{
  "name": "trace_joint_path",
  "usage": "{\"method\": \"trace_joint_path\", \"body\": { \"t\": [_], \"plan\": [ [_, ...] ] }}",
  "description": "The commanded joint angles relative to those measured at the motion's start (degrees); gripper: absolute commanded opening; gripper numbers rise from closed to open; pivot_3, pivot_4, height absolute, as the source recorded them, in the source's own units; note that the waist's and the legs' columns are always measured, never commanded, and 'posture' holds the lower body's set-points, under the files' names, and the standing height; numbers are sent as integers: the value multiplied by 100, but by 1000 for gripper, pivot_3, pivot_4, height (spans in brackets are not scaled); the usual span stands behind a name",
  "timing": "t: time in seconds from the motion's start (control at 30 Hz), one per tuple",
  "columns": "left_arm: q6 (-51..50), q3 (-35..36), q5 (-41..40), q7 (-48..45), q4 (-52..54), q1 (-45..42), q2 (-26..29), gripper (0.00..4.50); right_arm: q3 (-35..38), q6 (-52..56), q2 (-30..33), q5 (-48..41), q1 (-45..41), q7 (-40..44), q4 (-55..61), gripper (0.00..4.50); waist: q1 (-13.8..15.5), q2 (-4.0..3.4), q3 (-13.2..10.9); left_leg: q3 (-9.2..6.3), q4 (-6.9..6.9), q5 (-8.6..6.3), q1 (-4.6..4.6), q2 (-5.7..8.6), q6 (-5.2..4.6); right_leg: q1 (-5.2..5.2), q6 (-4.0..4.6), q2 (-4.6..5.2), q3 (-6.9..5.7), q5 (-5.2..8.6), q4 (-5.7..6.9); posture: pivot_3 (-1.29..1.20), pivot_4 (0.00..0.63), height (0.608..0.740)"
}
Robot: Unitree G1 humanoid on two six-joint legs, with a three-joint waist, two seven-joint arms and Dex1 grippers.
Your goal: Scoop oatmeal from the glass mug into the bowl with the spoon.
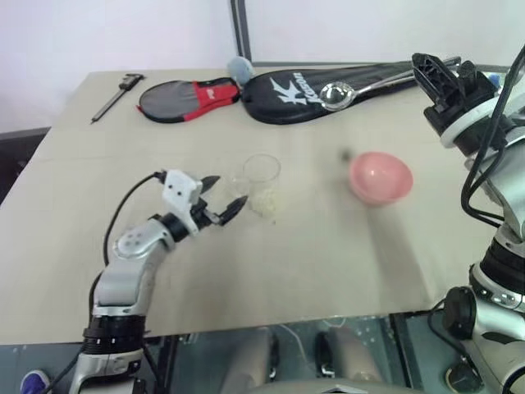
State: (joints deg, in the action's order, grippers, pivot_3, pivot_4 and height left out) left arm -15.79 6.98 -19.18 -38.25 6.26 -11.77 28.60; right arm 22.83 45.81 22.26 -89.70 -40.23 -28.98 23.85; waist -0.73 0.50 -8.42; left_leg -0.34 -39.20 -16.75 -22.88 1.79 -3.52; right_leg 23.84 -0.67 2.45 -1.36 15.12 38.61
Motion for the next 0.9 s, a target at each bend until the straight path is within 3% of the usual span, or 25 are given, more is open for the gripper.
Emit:
{"method": "trace_joint_path", "body": {
  "t": [0.03,0.17,0.27,0.77,0.9],
  "plan": [
    [55,-73,223,504,393,-117,-224,4444,-62,-276,151,-231,40,-42,315,0,6,0,0,0,0,0,0,0,0,0,0,0,0,0,0,0,150,740],
    [-29,-163,428,867,536,-94,-392,4444,-163,-380,290,-329,140,-39,371,0,11,0,0,1,-1,0,-1,0,-1,-2,0,0,-1,0,-3,0,150,740],
    [-36,-123,452,1011,585,-57,-458,3251,-224,-440,393,-391,215,-12,401,0,12,0,0,1,-1,0,-1,0,-1,-3,0,-1,-1,0,-3,0,150,740],
    [-8,-357,851,1718,531,-126,-932,3251,-482,-695,586,-408,356,82,428,0,27,1,0,1,-3,0,0,0,-2,-6,0,-2,-2,0,-6,0,150,740],
    [-34,-412,962,1878,583,-141,-1092,1571,-521,-758,633,-422,400,88,447,0,33,1,0,1,-3,0,0,0,-2,-6,0,-2,-2,0,-6,0,150,740]
  ]
}}
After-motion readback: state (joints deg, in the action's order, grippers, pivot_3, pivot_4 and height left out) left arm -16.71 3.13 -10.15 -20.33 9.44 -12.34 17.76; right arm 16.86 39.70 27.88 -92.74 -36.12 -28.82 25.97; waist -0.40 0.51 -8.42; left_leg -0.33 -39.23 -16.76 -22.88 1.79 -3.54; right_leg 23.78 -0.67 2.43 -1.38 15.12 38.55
